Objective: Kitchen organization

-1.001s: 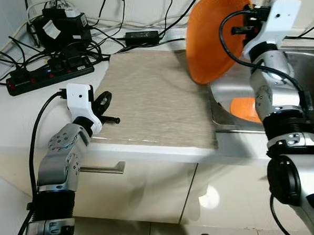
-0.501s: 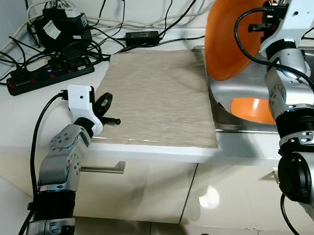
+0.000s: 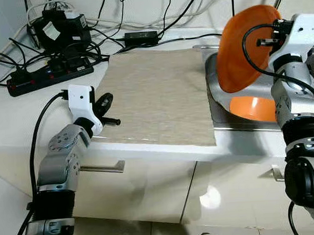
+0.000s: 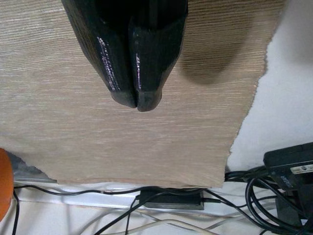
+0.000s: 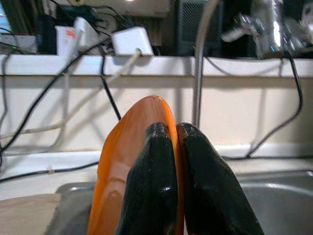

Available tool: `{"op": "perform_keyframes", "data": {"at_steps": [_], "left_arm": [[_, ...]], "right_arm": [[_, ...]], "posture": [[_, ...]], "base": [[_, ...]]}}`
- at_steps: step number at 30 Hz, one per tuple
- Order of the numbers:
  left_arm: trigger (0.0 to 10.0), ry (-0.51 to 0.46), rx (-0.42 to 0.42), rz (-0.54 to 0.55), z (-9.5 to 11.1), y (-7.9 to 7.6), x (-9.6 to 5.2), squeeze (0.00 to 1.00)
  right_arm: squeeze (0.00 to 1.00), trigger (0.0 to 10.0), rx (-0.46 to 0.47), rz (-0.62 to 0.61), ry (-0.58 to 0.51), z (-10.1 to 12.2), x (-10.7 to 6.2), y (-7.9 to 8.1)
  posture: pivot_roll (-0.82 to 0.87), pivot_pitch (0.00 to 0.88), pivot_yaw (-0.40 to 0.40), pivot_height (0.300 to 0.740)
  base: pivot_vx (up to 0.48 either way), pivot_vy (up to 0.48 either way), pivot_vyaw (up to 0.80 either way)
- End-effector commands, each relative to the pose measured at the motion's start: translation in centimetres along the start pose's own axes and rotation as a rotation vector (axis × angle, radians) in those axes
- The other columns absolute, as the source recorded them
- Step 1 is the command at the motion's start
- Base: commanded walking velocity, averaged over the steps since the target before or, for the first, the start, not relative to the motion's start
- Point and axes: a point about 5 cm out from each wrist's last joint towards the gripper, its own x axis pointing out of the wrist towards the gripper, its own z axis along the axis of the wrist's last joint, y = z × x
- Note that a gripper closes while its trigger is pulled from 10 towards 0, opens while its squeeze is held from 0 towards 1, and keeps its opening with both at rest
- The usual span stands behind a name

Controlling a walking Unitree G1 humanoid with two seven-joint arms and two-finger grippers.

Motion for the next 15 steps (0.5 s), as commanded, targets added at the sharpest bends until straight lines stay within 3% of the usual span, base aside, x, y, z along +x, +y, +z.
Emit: {"op": "perform_keyframes", "data": {"at_steps": [1,8,15], "left_arm": [[10.0,0.004,0.016,-0.010,0.4,0.0,0.1,0.00],[10.0,0.008,0.014,-0.022,0.4,-0.3,0.1,0.00],[10.0,0.014,0.018,-0.036,0.5,-0.5,0.0,0.00]], "right_arm": [[0.00,0.0,0.017,-0.036,-0.004,-0.2,-0.1,-0.9],[0.00,0.0,0.047,-0.057,0.114,-3.2,-1.3,-1.0],[0.00,0.0,0.049,-0.053,0.149,-4.5,-1.9,-0.2]], "posture": [[-0.02,0.000,0.062,0.715],[-0.01,0.007,0.074,0.715],[0.00,0.019,0.082,0.715]], "base": [[0.000,0.000,0.00],[0.000,0.000,0.00],[0.000,0.000,0.00]]}}
